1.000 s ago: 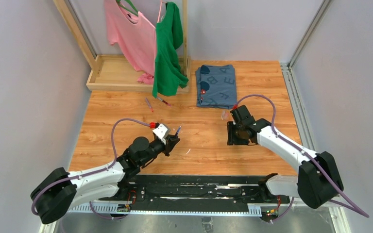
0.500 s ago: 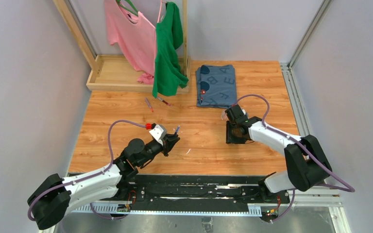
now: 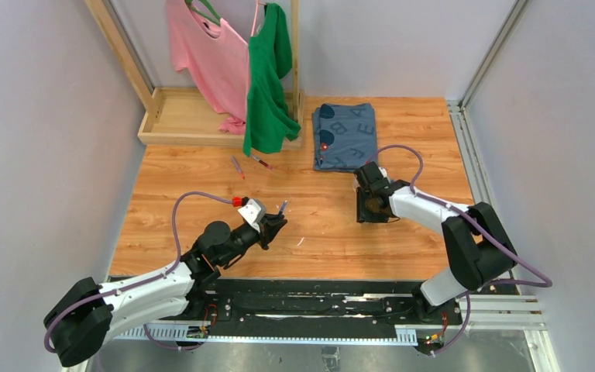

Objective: Insert the pens into the pen caps
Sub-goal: Move the pen cap to the center of the board.

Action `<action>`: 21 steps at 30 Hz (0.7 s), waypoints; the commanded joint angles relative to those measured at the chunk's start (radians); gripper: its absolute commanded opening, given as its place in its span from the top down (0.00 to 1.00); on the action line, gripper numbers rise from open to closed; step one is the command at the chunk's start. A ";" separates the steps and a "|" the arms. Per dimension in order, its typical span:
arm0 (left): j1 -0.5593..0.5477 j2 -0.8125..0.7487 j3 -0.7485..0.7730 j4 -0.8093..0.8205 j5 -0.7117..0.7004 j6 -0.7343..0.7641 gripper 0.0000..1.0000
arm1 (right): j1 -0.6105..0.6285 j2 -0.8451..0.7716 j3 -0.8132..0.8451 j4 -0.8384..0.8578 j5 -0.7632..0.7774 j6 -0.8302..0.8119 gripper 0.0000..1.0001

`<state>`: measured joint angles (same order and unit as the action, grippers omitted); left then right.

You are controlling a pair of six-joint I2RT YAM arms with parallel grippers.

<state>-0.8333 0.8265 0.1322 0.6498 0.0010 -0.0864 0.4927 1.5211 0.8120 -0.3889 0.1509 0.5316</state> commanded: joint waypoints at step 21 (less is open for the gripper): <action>0.006 -0.003 -0.006 0.024 0.009 0.025 1.00 | -0.005 0.032 -0.002 0.016 -0.004 -0.034 0.99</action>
<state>-0.8333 0.8272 0.1322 0.6498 0.0044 -0.0750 0.4927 1.5703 0.8547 -0.3542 0.1768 0.5228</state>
